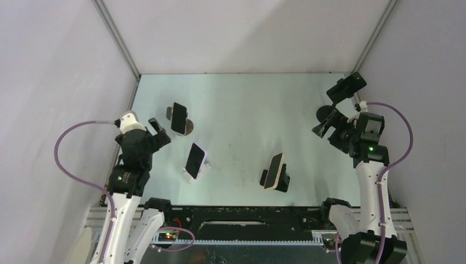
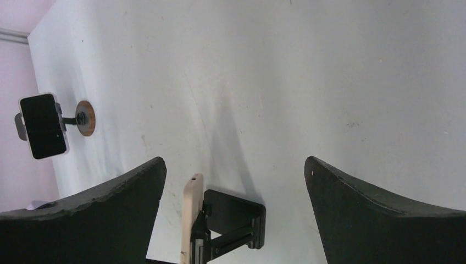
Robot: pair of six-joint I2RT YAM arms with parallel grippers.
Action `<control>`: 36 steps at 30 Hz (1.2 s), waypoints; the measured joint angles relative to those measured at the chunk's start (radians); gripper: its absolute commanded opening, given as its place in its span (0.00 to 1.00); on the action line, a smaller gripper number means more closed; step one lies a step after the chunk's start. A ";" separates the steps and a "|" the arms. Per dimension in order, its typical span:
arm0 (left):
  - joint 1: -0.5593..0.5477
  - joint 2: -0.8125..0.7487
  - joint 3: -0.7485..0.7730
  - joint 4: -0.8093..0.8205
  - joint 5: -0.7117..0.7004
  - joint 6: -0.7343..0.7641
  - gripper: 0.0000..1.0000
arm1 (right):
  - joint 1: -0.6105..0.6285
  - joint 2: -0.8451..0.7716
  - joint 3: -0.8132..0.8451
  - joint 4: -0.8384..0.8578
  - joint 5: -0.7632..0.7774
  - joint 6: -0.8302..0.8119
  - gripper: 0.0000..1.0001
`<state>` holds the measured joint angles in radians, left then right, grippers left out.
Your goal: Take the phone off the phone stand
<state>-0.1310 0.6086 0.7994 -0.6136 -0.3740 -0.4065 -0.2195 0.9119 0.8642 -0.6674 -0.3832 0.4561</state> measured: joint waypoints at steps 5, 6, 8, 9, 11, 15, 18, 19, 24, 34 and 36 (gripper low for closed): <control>0.000 -0.066 -0.005 0.009 -0.021 -0.002 0.98 | -0.001 -0.032 -0.002 0.009 0.014 0.022 1.00; 0.000 -0.069 -0.005 0.011 -0.023 -0.003 0.98 | -0.001 -0.039 -0.002 0.011 0.015 0.025 1.00; 0.000 -0.065 -0.005 0.013 -0.024 -0.003 0.98 | -0.001 -0.052 -0.002 0.012 0.017 0.031 1.00; 0.000 -0.060 -0.005 0.013 -0.024 -0.003 0.98 | -0.001 -0.061 -0.002 0.011 0.018 0.034 1.00; 0.000 -0.048 -0.005 0.012 -0.027 -0.004 0.98 | -0.005 -0.075 -0.002 0.012 0.013 0.041 1.00; 0.000 -0.032 -0.005 -0.008 -0.050 -0.014 0.98 | -0.031 -0.089 -0.002 0.013 -0.022 0.051 1.00; 0.000 -0.043 -0.005 -0.025 -0.051 -0.015 0.98 | -0.060 -0.089 -0.014 0.016 -0.052 0.054 1.00; 0.000 -0.050 -0.005 -0.027 -0.046 -0.014 0.98 | -0.070 -0.089 -0.019 0.016 -0.061 0.056 1.00; 0.000 -0.083 -0.003 -0.029 0.016 0.008 0.98 | -0.108 -0.104 -0.060 0.034 -0.132 0.065 1.00; -0.003 -0.024 0.049 -0.021 0.372 0.092 0.98 | 0.127 -0.149 -0.064 0.118 -0.065 0.097 1.00; -0.017 -0.005 0.049 -0.013 0.461 0.094 0.98 | 0.217 -0.154 -0.064 0.134 -0.027 0.098 1.00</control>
<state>-0.1482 0.6041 0.8486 -0.6262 0.0872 -0.3126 -0.0021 0.7578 0.8001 -0.5331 -0.4099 0.5541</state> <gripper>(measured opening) 0.985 0.998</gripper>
